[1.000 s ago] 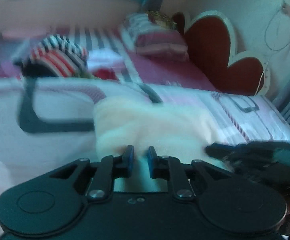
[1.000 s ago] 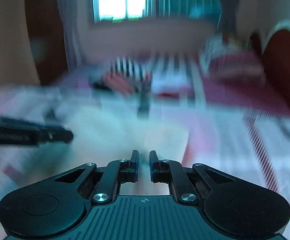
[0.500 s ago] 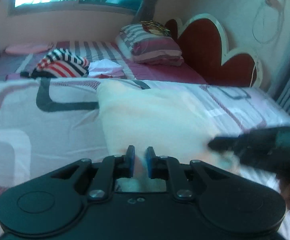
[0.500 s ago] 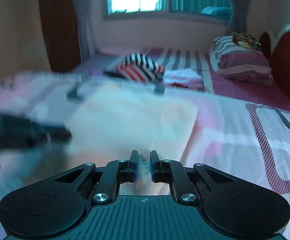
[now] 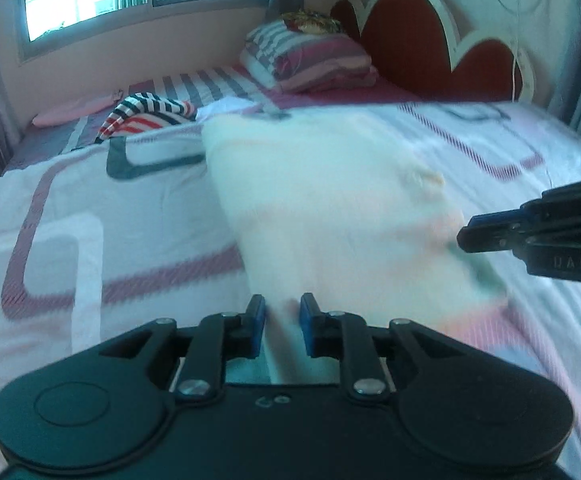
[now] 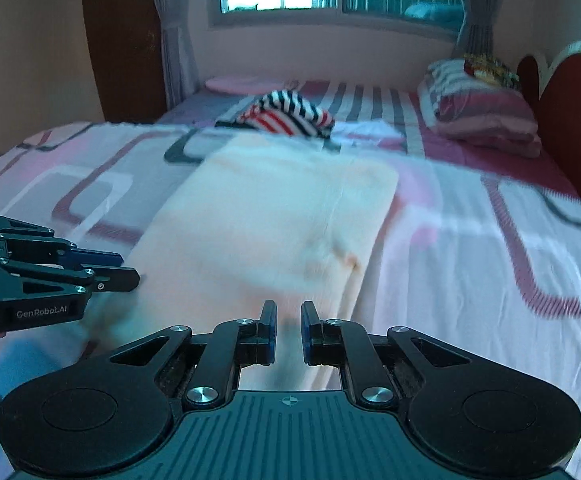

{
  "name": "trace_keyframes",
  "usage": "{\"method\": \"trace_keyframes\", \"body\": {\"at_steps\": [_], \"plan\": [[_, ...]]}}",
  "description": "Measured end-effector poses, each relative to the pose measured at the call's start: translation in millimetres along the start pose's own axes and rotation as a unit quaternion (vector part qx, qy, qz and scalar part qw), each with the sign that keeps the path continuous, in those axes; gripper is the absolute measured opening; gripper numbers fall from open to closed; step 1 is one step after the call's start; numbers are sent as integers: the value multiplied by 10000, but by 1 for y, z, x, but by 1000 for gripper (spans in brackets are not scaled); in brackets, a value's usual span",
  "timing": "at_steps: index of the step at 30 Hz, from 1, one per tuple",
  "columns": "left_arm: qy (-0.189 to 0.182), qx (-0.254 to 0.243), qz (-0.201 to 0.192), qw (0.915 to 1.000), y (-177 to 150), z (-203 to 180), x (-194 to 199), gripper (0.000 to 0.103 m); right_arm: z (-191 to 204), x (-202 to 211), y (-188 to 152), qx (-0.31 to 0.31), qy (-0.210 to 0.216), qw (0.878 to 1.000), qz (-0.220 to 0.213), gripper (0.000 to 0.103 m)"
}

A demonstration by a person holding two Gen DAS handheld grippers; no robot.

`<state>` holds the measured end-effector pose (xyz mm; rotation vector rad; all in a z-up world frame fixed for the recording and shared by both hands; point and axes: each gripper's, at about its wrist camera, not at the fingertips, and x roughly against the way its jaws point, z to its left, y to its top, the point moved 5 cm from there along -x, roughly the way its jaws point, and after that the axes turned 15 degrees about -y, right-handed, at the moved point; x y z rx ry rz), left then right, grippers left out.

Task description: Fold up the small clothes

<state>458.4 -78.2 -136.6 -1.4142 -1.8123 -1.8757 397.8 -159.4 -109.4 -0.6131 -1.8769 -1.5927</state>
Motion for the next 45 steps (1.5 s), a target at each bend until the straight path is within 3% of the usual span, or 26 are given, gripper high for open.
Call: {"method": "trace_keyframes", "body": {"at_steps": [5, 7, 8, 9, 10, 11, 13, 15, 17, 22, 26, 27, 28, 33, 36, 37, 38, 42, 45], "plan": [[124, -145, 122, 9997, -12, -8, 3, 25, -1, -8, -33, 100, -120, 9992, 361, 10], [275, -170, 43, 9995, -8, -5, 10, 53, -8, -5, -32, -136, -153, 9991, 358, 11], [393, -201, -139, 9989, -4, -1, 16, 80, -12, -2, -29, -283, -192, 9990, 295, 20], [450, -186, -333, 9983, 2, 6, 21, 86, -20, 3, -23, -519, -229, 9983, 134, 60], [396, -98, -398, 9984, 7, 13, 22, 84, -27, 6, -19, -744, -239, 9969, -11, 83], [273, 112, -436, 9986, 14, 22, 22, 84, -37, 7, -14, -1058, -188, 9941, -166, 94], [-74, 575, -573, 9967, 25, 42, 19, 80, -53, 3, -3, -1567, 131, 9873, -224, 90], [-486, 1097, -623, 9908, 33, 63, 10, 69, -63, -10, 9, -1889, 373, 9811, -163, 77], [-780, 1594, -643, 9820, 39, 82, -3, 68, -71, -25, 17, -2162, 573, 9747, -61, 76], [-1404, 2263, -594, 9621, 40, 103, -30, 60, -87, -72, 22, -2815, 991, 9533, 473, 69], [-1683, 2541, -597, 9506, 35, 108, -46, 61, -88, -89, 16, -3108, 1261, 9397, 663, 66], [-1728, 2572, -606, 9488, 34, 109, -48, 61, -88, -90, 18, -3137, 1317, 9381, 653, 54], [-1755, 2573, -617, 9482, 35, 109, -51, 61, -87, -92, 20, -3142, 1385, 9369, 660, 49], [-1889, 2477, -559, 9486, 43, 106, -60, 59, -86, -97, 25, -2960, 1473, 9414, 664, 49], [-1817, 2328, -477, 9542, 49, 101, -67, 59, -80, -103, 23, -2930, 1436, 9430, 656, 49], [-1766, 2276, -444, 9566, 52, 99, -69, 56, -80, -104, 25, -2902, 1410, 9440, 686, 49], [-1795, 2228, -405, 9573, 53, 95, -70, 40, -77, -104, 27, -2837, 1364, 9466, 698, 48], [-1370, 1629, -352, 9764, 63, 77, -65, 33, -62, -94, 35, -2183, 890, 9703, 540, 31], [-1091, 1166, -342, 9866, 69, 63, -54, 30, -46, -76, 42, -1761, 446, 9829, 292, 30]]}}
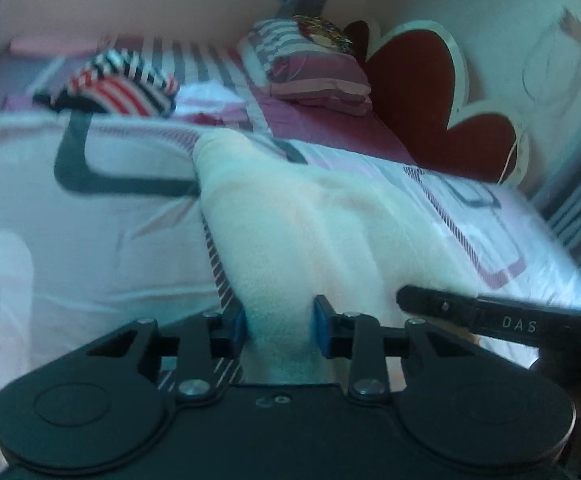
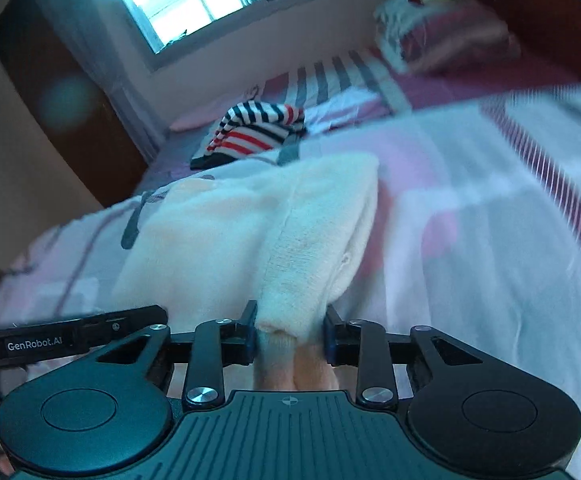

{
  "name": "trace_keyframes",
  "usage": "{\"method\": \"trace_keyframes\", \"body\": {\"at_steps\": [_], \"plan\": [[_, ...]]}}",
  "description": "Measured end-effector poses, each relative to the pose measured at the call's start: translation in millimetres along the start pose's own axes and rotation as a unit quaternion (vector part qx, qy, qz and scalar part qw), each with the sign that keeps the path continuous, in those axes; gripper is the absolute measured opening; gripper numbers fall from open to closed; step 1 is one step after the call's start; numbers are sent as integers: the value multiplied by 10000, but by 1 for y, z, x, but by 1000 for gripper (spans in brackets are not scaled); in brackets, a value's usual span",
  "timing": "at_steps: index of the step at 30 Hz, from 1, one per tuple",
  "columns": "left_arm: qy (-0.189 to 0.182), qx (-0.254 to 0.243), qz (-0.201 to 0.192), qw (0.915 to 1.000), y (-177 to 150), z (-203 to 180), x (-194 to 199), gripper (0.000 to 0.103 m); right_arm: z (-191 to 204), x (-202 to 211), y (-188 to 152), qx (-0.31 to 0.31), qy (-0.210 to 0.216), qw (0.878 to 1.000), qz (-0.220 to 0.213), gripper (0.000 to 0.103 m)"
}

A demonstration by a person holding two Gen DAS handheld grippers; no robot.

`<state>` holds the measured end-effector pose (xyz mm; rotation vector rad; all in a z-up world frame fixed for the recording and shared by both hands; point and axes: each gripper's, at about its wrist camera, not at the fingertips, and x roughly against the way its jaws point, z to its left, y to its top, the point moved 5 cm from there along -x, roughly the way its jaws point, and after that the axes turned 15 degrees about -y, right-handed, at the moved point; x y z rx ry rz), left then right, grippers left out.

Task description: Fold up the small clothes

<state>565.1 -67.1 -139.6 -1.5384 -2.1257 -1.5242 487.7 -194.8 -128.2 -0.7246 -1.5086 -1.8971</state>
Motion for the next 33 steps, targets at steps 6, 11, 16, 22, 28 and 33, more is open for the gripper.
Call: {"method": "trace_keyframes", "body": {"at_steps": [6, 11, 16, 22, 28, 33], "plan": [[212, -351, -100, 9991, 4, -5, 48, 30, 40, 35, -8, 256, -1, 9992, -313, 30], [492, -431, -110, 9978, -7, 22, 113, 30, 103, 53, -23, 357, 288, 9981, -419, 30], [779, -315, 22, 9965, -17, 58, 173, 31, 178, 63, -53, 349, 642, 9968, -319, 30], [954, -189, -4, 9953, -32, 96, 229, 31, 247, 62, -82, 299, 1000, 9944, -170, 30], [1025, -266, 348, 9938, -58, 128, 231, 41, 269, 34, -100, 198, 993, 9946, 215, 30], [824, 1, 186, 9964, -73, 146, 232, 56, 243, 4, -111, -389, 1075, 9908, 726, 30]]}}
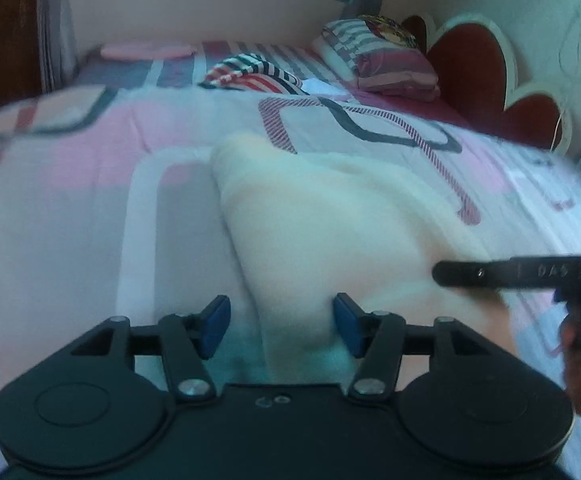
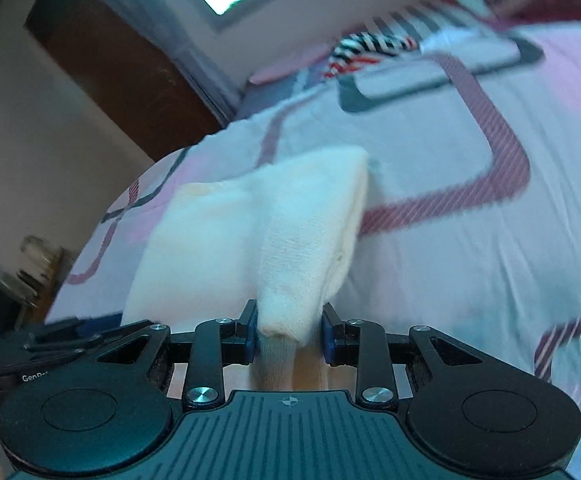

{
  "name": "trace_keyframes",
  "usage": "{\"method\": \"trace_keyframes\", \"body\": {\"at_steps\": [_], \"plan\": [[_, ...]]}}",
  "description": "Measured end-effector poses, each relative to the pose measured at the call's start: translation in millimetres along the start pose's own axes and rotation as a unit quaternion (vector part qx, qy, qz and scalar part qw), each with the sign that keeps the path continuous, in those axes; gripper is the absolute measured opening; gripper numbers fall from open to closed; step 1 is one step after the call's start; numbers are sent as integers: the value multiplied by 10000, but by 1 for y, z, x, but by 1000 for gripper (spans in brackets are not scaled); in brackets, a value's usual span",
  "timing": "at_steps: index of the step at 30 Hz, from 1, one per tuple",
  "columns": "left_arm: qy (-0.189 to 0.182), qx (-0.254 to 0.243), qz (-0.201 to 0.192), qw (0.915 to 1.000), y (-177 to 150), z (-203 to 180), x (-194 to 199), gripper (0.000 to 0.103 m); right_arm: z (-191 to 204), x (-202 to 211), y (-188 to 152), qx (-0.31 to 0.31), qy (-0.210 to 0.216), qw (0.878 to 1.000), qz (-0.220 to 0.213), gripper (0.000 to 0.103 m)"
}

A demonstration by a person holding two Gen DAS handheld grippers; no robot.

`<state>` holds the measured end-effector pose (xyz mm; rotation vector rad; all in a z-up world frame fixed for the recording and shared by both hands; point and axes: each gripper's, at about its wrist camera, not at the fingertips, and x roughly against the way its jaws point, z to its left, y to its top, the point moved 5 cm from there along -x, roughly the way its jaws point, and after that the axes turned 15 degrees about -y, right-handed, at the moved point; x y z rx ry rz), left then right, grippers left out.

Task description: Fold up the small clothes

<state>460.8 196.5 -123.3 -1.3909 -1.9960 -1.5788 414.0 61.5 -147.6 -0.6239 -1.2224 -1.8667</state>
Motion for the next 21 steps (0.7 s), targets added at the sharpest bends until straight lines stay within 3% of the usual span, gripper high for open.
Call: {"method": "trace_keyframes", "body": {"at_steps": [4, 7, 9, 12, 17, 21], "plan": [[-89, 233, -42, 9997, -3, 7, -6, 57, -5, -7, 1, -25, -58, 10000, -39, 30], [87, 144, -29, 9999, -2, 8, -3, 69, -4, -7, 4, -22, -169, 9998, -91, 37], [134, 18, -12, 9999, -2, 2, 6, 63, 0, -1, 3, 200, -349, 9991, -166, 46], [232, -193, -120, 9995, -13, -11, 33, 51, 1, 29, -3, 453, -584, 9968, -305, 46], [196, -160, -11, 9997, -55, -26, 49, 49, 16, 79, -34, 1119, -620, 9908, -437, 46], [240, 28, -49, 9997, -74, -29, 52, 51, 32, 84, -75, 1703, -777, 9820, -262, 46]]}}
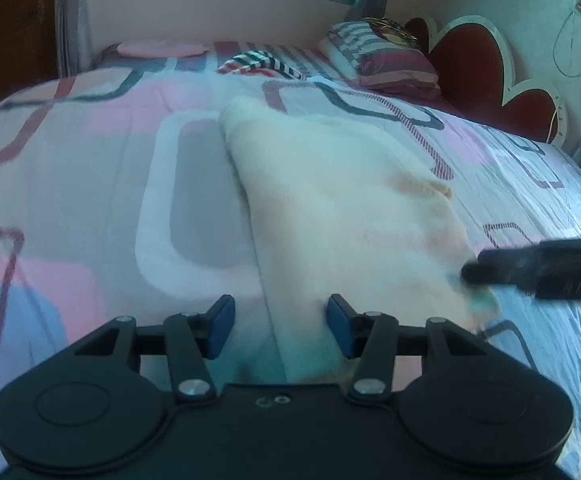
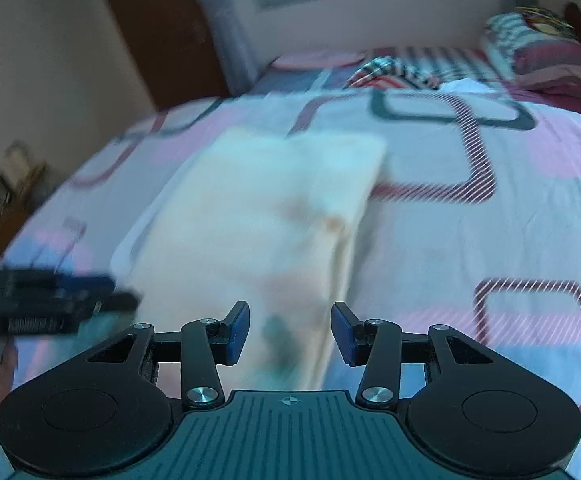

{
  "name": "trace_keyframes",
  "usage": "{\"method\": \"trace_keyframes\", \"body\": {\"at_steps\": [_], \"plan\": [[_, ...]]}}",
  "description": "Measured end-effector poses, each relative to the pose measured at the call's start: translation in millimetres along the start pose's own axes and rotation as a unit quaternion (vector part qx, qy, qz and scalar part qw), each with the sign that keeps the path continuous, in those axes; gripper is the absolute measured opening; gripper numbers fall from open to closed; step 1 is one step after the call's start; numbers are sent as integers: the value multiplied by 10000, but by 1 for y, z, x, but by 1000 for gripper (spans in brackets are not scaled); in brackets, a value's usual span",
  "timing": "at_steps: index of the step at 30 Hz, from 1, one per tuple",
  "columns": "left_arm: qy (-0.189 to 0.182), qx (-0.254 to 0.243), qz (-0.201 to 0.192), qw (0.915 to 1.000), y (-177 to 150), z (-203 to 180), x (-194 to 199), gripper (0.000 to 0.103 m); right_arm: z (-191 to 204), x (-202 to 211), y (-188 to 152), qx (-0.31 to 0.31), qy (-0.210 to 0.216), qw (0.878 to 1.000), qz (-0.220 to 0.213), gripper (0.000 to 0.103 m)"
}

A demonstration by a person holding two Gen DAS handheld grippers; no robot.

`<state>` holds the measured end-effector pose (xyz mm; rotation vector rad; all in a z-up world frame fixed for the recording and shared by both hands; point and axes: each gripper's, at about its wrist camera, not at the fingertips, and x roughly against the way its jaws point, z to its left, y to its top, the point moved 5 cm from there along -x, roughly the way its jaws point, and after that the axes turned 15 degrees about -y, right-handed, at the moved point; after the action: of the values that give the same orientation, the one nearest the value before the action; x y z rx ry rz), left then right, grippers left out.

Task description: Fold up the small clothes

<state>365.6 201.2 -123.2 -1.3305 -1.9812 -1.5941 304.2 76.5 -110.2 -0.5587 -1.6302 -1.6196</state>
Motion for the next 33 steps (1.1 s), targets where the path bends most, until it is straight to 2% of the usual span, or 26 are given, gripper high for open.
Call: {"method": "trace_keyframes", "body": {"at_steps": [4, 6, 9, 16, 26, 28, 30, 31, 32, 33], "plan": [[149, 98, 73, 9998, -12, 1, -3, 51, 5, -20, -22, 292, -603, 9976, 196, 46], [264, 11, 74, 9996, -15, -2, -1, 52, -2, -22, -24, 9, -590, 9979, 251, 46], [327, 28, 86, 9994, -18, -3, -1, 53, -4, -25, -25, -98, -647, 9975, 284, 46], [374, 72, 58, 9993, -21, -3, 1, 54, 0, -20, -23, -30, -721, 9969, 318, 46], [632, -24, 48, 9980, -21, -9, 0, 58, -2, -20, -26, -93, -719, 9970, 252, 47], [778, -90, 83, 9969, -20, -10, -1, 65, -1, -20, -25, -79, -727, 9969, 275, 47], [1014, -88, 109, 9947, -18, -10, 0, 82, -1, -19, -24, -79, -697, 9970, 325, 48], [1142, -51, 99, 9934, -18, -11, 4, 85, -2, -16, -23, -111, -634, 9973, 360, 50], [1280, -48, 18, 9918, -18, -15, 12, 94, -3, -12, -23, -149, -574, 9975, 395, 63], [1399, -120, -132, 9900, -20, -22, 21, 102, -4, -4, -25, -167, -584, 9973, 412, 92]]}}
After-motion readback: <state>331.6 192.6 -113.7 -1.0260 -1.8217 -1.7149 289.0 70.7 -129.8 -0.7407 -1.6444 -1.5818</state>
